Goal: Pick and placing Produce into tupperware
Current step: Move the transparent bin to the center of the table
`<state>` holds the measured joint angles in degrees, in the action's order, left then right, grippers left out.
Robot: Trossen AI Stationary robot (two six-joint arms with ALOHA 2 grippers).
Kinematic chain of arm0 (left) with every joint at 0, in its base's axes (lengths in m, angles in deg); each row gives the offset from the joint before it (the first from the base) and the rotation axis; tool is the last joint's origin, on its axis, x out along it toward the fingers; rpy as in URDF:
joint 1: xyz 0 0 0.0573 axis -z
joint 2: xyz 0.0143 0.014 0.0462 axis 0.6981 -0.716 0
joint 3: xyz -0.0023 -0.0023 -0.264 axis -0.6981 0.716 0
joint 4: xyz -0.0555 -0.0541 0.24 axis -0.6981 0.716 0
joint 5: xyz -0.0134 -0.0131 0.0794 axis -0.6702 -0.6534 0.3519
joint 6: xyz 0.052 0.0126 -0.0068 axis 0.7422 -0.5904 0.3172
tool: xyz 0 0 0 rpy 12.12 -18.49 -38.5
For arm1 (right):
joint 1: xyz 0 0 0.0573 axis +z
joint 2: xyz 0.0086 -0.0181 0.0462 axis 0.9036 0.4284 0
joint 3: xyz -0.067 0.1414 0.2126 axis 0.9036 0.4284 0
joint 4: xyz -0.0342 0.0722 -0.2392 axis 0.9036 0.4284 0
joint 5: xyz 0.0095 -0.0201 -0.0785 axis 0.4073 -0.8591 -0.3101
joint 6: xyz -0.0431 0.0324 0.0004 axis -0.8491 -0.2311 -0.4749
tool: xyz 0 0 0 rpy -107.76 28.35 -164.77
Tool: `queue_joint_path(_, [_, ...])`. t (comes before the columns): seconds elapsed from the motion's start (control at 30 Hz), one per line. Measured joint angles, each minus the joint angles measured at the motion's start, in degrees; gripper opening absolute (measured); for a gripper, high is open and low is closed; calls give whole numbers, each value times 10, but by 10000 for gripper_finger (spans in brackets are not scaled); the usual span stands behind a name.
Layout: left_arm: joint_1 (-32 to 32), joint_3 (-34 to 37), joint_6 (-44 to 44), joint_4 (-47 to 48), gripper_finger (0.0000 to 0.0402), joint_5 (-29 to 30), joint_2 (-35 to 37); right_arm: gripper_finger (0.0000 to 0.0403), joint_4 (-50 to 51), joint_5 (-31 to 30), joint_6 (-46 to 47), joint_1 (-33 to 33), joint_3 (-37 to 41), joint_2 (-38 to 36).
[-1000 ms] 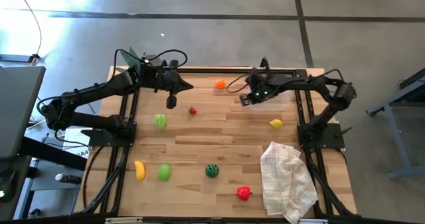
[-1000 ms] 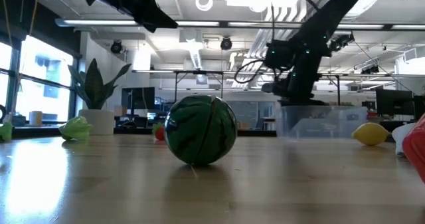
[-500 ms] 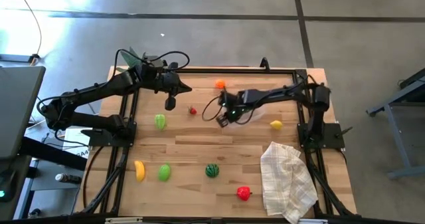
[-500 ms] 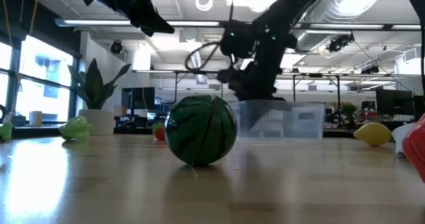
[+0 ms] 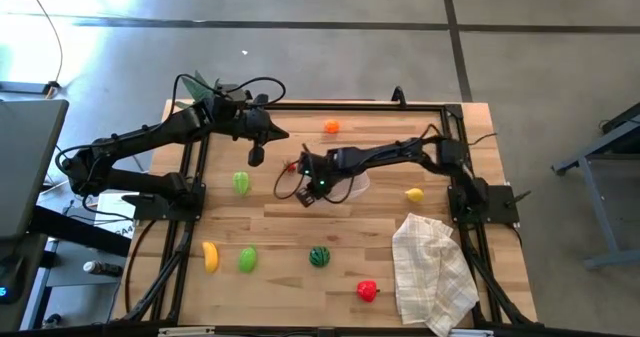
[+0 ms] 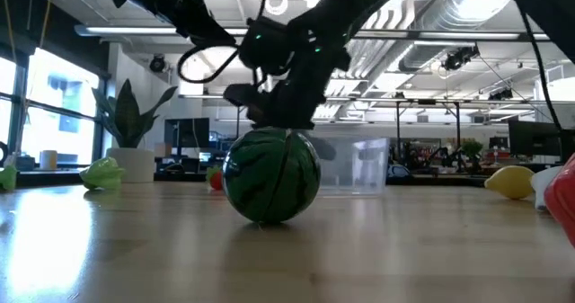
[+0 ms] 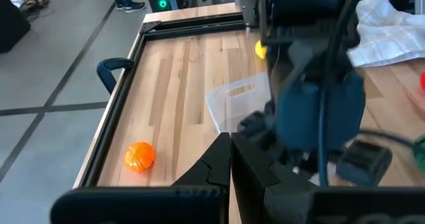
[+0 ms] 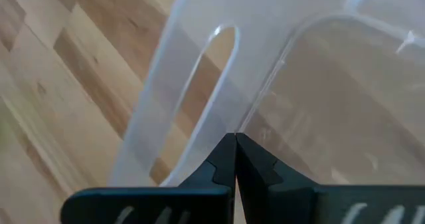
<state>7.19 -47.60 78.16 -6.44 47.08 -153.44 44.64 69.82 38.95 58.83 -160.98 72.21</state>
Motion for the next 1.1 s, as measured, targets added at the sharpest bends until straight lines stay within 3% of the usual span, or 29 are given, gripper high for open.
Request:
queue_joint_path(0.3, [0, 0, -9, -1, 3, 0, 0, 0, 85, -30, -79, -2, -104, 34])
queue_joint_path(0.47, [0, 0, -9, -1, 3, 0, 0, 0, 206, -80, -140, -1, -146, 32])
queue_joint_path(0.7, [0, 0, -9, -1, 3, 0, 0, 0, 357, -151, -190, 14, -149, 32])
queue_joint_path(1.1, [0, 0, -7, -10, 3, 0, 0, 0, 357, -125, -120, 72, -144, 32])
